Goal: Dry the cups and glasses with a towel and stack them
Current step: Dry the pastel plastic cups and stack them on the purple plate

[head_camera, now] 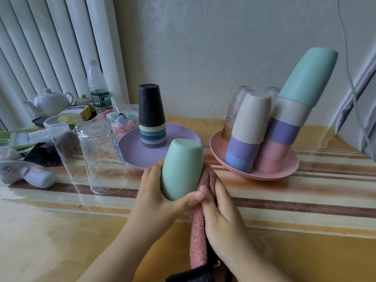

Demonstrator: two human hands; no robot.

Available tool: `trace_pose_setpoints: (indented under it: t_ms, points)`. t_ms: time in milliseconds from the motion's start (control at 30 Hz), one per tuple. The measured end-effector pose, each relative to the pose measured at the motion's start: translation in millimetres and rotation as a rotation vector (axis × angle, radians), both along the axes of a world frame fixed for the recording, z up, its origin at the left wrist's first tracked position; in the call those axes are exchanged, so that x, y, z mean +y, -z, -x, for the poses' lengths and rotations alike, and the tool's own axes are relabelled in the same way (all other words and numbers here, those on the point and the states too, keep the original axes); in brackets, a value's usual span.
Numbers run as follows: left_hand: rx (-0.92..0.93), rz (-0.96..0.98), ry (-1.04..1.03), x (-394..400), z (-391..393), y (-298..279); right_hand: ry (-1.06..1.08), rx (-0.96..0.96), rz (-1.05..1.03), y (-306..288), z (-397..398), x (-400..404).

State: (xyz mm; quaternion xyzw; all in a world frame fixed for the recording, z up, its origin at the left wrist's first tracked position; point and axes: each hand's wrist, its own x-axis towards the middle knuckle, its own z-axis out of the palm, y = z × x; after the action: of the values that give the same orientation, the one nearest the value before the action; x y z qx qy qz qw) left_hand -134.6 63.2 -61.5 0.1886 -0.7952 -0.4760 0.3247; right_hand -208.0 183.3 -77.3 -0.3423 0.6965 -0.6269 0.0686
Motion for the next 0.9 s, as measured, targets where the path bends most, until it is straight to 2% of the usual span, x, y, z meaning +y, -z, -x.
trace_pose_setpoints:
  t_ms: [133, 200, 300, 433, 633, 900]
  points:
    - [-0.014, -0.199, 0.049, -7.7, -2.3, -4.9, -0.011, -0.087, -0.025, -2.0, 15.7, 0.3]
    - [0.028, -0.242, 0.001, -8.5, -1.7, -7.9, 0.026, -0.143, -0.014, -1.2, 23.5, 2.7]
    - [0.049, -0.299, -0.105, -14.1, 2.6, -19.9, 0.116, -0.103, -0.036, 0.4, 31.9, 6.9]
    - [-0.013, -0.238, -0.195, -34.5, 17.9, -38.5, 0.145, -0.113, -0.042, -4.1, 35.8, 11.6]
    - [-0.109, -0.107, -0.178, -66.6, 79.2, -61.2, 0.133, -0.113, -0.038, -1.0, 34.0, 10.7]
    - [-0.324, -0.054, -0.274, -91.0, 152.4, -45.8, 0.106, -0.120, -0.010, 0.9, 38.2, 10.9]
